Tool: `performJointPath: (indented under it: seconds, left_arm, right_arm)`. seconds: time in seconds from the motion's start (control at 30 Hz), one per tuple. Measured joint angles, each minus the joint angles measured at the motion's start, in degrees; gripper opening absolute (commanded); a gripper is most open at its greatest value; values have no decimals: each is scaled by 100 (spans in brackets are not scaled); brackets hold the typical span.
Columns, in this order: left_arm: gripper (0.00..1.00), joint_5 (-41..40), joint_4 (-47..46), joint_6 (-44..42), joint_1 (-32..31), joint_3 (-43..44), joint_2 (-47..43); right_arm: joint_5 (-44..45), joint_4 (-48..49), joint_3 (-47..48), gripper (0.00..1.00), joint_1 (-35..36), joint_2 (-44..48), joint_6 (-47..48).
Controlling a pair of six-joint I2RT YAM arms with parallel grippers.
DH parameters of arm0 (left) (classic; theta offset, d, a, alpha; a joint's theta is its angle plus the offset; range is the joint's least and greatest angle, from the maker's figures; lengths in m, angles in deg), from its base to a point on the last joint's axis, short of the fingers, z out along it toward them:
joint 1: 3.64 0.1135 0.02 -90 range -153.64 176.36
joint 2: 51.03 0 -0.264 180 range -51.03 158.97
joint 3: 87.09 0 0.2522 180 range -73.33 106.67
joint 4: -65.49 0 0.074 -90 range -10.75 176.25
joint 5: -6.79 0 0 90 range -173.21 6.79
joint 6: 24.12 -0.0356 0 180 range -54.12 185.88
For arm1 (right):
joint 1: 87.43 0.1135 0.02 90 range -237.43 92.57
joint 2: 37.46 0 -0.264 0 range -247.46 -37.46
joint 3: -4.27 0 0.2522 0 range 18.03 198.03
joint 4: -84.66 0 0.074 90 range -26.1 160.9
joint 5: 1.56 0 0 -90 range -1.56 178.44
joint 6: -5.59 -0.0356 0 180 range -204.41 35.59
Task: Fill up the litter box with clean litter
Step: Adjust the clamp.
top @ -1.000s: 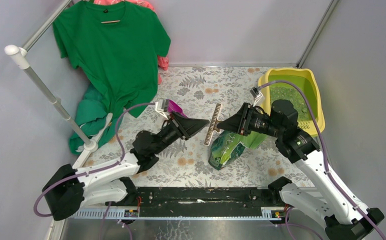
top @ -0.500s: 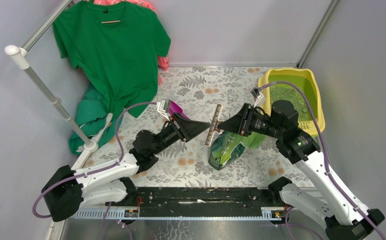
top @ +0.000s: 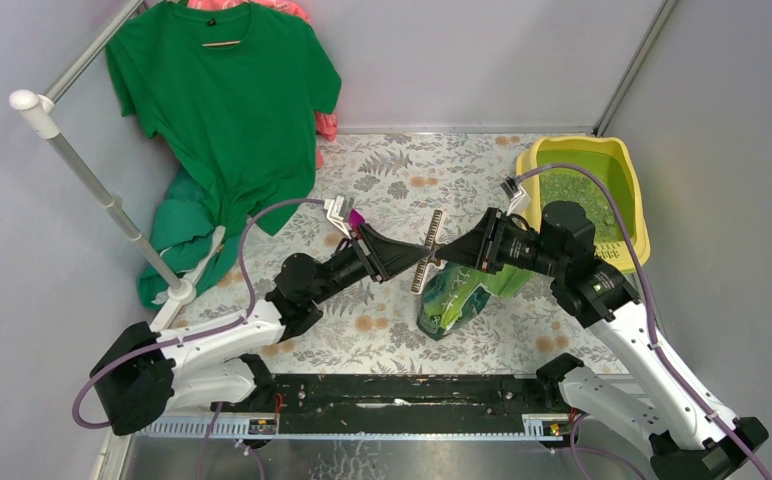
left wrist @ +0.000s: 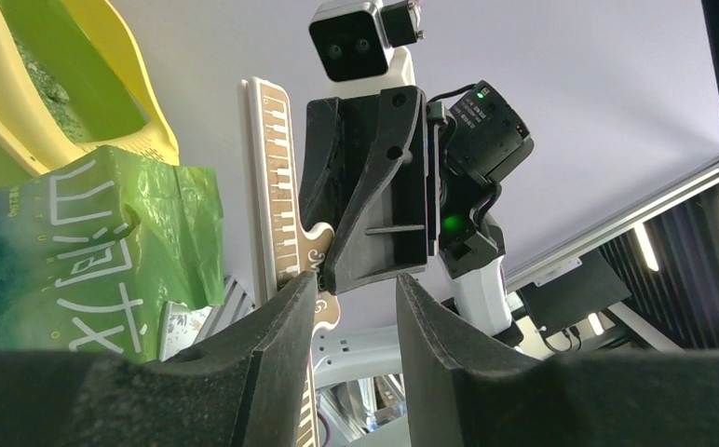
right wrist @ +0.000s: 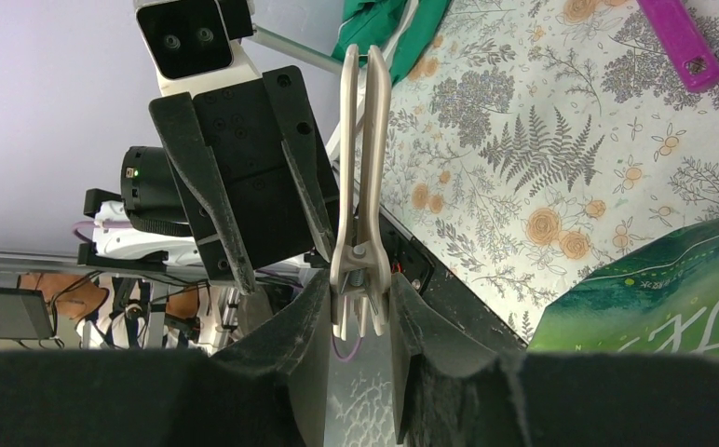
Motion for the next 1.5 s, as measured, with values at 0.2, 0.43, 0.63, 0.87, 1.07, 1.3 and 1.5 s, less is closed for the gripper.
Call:
performJointPath:
  seconds: [0.2,0.43,0.63,0.87,1.07,1.3,1.5]
  left_arm:
    - [45,-111,557,-212,0,-2,-361]
    - [45,-254,1027,-442,0,0,-605]
    - [45,-251,1043,-487,0,28,-468]
    - [45,-295,1104,-511,2,28,-444]
    - [45,-354,1451,-562,2,2,-625]
    - [45,-345,1650,-638,2,2,-651]
    - [45,-98,1180,-535,20,2,-367]
  right_arm:
    - [-9,11,2,0,0,7,-2]
    - [-7,13,2,0,0,9,-2]
    - [-4,11,2,0,0,11,-9]
    - [-2,-70,2,0,-2,15,-4]
    - [-133,7,2,0,0,61,-28]
    - [-214,157,2,0,0,94,-92]
    - [-216,155,2,0,0,68,-96]
